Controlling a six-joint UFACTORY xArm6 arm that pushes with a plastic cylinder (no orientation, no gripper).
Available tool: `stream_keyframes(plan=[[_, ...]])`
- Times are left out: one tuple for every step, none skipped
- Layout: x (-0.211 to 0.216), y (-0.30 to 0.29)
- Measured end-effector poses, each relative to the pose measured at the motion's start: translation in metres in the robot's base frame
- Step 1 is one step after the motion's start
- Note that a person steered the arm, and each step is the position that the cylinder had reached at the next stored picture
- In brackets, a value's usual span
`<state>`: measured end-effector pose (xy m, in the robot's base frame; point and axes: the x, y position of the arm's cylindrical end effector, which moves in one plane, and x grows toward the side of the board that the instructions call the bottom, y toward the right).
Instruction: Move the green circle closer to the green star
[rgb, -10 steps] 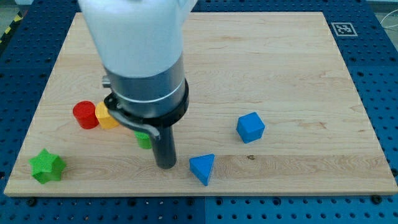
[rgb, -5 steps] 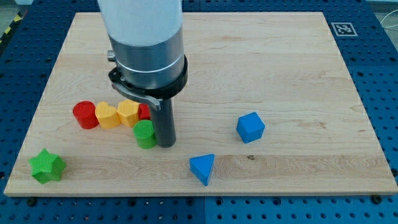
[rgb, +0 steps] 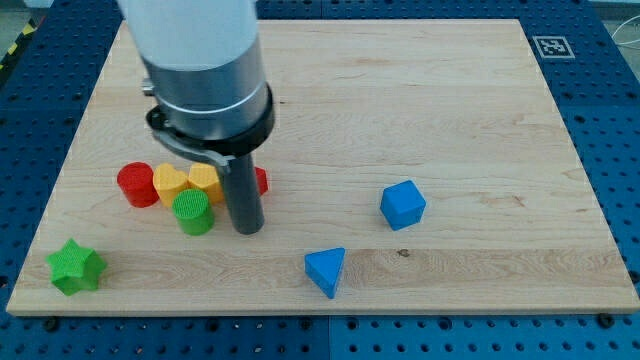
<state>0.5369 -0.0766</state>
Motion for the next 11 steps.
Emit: stream_keyframes(plan=[[-0.01, 0.001], [-0.016, 0.0], [-0.018, -0.008], [-0.018, -0.023], [-0.017, -0.038], [-0.01, -0.053], [-0.003, -0.065], [0.004, -0.077], [0.01, -0.088], [0.017, -0.099], [0.023, -0.11]])
